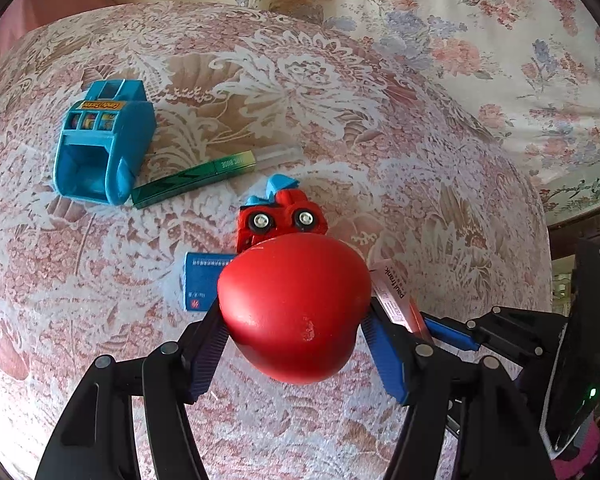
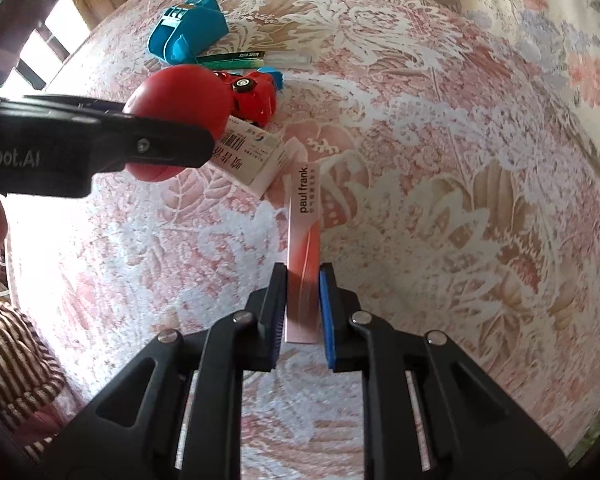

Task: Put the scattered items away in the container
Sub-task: 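Lift and carry the red heart ball and pink toothbrush box over the box with both tools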

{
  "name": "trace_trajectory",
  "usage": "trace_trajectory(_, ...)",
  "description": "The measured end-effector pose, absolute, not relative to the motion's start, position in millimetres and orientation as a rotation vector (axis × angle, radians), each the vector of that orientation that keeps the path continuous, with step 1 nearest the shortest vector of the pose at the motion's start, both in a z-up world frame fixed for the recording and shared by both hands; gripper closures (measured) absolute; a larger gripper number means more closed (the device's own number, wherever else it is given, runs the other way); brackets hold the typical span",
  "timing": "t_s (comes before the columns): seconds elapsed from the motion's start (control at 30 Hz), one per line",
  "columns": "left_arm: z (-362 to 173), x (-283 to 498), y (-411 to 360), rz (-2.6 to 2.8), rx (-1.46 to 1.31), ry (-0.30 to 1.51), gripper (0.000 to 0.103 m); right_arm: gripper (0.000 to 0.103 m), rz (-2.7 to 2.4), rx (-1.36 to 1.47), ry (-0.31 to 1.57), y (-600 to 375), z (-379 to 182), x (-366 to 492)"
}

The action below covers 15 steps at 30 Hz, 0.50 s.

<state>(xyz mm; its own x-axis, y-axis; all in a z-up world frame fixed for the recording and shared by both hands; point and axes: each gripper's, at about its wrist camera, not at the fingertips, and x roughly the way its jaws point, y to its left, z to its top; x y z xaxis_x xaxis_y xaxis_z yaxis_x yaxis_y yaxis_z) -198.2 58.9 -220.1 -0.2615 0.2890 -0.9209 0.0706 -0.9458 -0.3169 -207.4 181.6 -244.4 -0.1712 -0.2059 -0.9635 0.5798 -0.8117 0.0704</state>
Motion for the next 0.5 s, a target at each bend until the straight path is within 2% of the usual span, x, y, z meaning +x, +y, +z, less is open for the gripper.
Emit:
trace_trajectory(0.2, -215.1, -181.5, 64.8, 2.326, -1.793, -0.383, 0.037, 0.085, -2.035, 1.632, 0.314, 181.6, -243.1, -196.1)
trace_trajectory(0.5, -229.2, -143.1, 82.2, 2.227, -1.821, -0.230, 0.037, 0.085, -2.046, 1.680, 0.237, 171.4, -240.8, -156.5)
